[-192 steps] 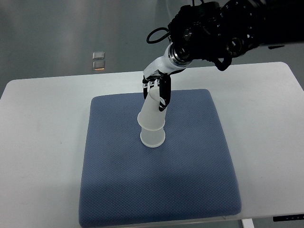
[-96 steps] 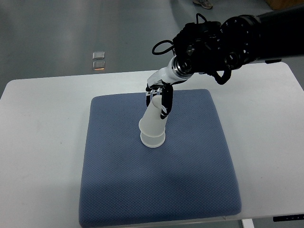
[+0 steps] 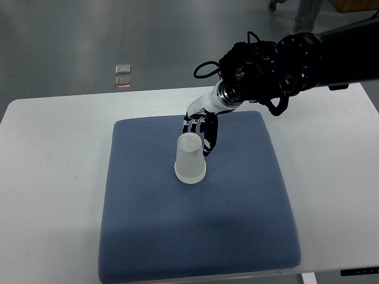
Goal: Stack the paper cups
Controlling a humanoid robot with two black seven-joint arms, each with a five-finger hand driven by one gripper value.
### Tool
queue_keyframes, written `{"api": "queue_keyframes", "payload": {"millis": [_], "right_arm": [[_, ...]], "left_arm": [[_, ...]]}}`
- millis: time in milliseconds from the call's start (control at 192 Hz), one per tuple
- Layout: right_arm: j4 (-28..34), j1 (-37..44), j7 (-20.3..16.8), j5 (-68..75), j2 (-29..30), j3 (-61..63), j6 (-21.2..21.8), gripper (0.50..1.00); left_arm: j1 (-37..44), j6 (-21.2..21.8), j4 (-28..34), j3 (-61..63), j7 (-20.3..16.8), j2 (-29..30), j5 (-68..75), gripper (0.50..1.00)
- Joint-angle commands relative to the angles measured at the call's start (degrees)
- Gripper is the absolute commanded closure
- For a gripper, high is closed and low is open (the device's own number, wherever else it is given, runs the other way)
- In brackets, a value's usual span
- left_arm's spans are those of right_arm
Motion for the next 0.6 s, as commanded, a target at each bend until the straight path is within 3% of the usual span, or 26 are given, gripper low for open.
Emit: {"api": "queue_keyframes", "payload": {"millis": [0, 359, 405, 504, 592], "right_arm": [[-0.1, 0.5, 0.0, 0.1, 0.0, 0.1, 0.1, 0.638], [-0.2, 7.3, 0.0, 4.3, 0.0, 5.2, 2.5, 0.611], [-0.4, 7.2, 0.0, 4.7, -2.3, 6.3, 2.1, 0.611], [-1.7, 4.1, 0.3, 6.9, -8.7, 10.2, -0.2, 0.611], [-3.8, -3.1, 2.0, 9.1, -15.2, 16.6, -7.1, 0.611]], "left_arm": [[0.0, 0.0, 0.1, 0.0, 0.0, 0.0, 0.0, 0.500], [0.0, 0.0, 0.0, 0.1, 0.0, 0.0, 0.0, 0.500], [0.0, 0.0, 0.0, 0.1, 0.0, 0.0, 0.0, 0.500], [0.0, 0.0, -0.1, 0.1, 0.0, 0.0, 0.0, 0.500], [0.0, 0.0, -0.1, 0.2, 0.0, 0.0, 0.0, 0.500]]}}
